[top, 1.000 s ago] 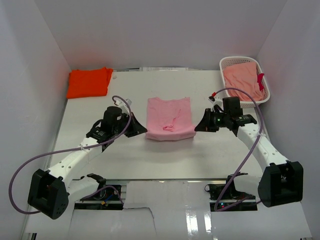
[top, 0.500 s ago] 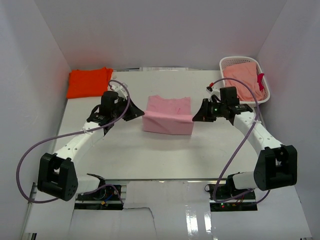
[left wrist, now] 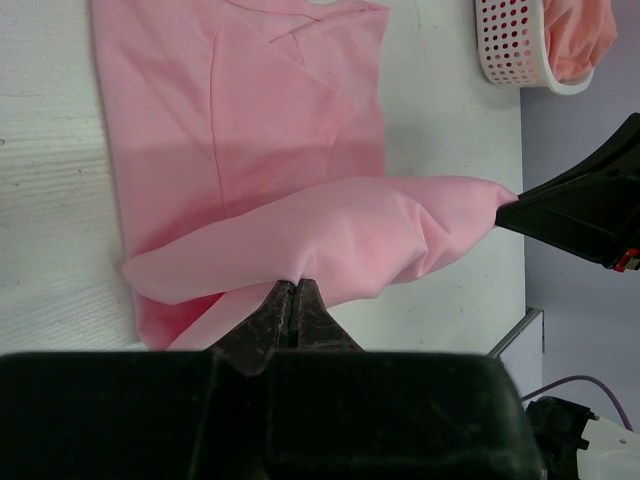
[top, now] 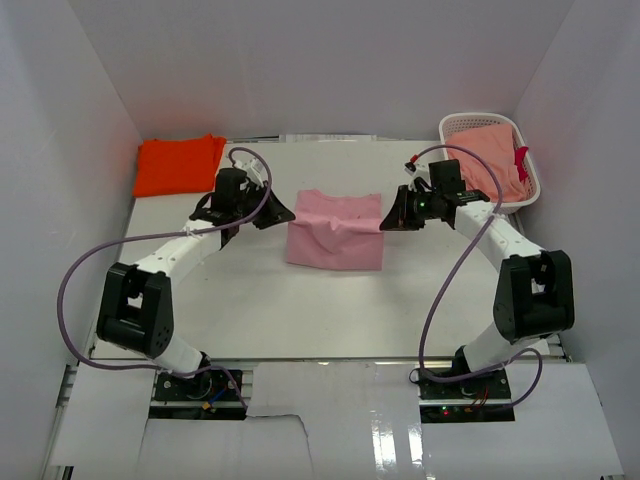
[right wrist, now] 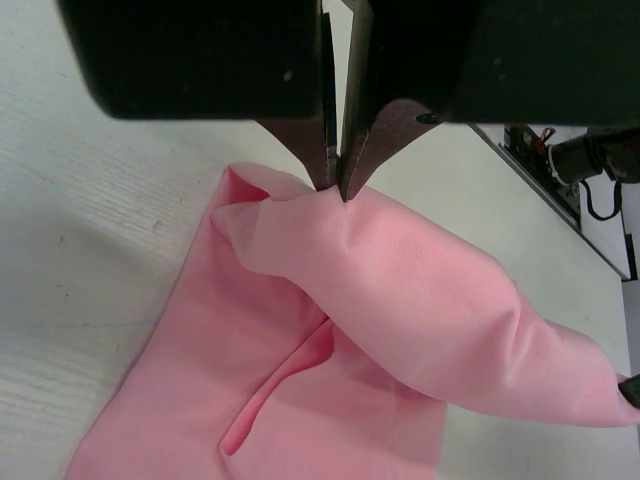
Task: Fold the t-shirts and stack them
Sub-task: Fold the long partially folded tshirt into a neat square
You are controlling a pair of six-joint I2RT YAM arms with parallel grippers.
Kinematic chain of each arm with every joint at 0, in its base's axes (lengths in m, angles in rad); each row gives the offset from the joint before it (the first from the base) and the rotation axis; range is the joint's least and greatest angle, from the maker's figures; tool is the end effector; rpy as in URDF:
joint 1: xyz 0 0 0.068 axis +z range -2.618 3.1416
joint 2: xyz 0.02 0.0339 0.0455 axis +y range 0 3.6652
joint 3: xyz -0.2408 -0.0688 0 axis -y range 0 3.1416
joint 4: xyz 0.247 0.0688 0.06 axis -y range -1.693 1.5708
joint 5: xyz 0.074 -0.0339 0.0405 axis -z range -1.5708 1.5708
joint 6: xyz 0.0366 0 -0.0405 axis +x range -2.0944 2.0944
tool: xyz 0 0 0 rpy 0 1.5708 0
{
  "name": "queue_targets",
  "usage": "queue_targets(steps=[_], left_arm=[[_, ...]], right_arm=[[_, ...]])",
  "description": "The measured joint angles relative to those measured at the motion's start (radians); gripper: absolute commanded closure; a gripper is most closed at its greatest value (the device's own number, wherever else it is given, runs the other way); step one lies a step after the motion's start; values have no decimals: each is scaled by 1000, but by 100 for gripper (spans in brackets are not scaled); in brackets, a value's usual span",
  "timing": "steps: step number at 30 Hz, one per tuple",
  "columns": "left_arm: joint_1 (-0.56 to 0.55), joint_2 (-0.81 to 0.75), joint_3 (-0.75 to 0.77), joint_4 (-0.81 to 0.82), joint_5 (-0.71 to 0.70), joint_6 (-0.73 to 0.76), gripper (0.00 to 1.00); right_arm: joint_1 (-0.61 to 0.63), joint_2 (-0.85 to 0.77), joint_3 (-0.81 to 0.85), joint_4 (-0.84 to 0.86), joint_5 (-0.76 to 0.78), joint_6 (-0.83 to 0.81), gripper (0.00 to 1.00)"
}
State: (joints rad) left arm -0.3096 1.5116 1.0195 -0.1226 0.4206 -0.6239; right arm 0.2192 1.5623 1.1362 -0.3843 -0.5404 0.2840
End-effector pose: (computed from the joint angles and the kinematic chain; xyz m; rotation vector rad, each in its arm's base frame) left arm 0.3188 -0.1177 0.2281 -0.1080 2.2955 -0.9679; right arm 0.3281 0.0924 0.2305 -0.1873 2.4011 0.8803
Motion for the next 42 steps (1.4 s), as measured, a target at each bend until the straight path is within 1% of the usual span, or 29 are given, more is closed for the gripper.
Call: queue_targets(steps=[7, 15, 22, 29, 35, 42], left_arm=[[24, 74, 18, 29, 18, 7, 100], [76, 214, 65, 57, 52, 6, 100], [85, 362, 201, 82, 95, -5, 100], [85, 444, 318, 82, 119, -5, 100], [85, 486, 368, 74, 120, -5, 100], [90, 587, 439, 75, 124, -16, 100]], right_arm=[[0, 98, 60, 1, 15, 0, 92], [-1, 193, 169, 3, 17, 0, 92], [-5, 265, 237, 6, 14, 1, 92], [-15, 354, 317, 9, 11, 3, 92], [-23, 441, 391, 14, 5, 8, 92], [-45, 539, 477, 19, -10, 24, 92]])
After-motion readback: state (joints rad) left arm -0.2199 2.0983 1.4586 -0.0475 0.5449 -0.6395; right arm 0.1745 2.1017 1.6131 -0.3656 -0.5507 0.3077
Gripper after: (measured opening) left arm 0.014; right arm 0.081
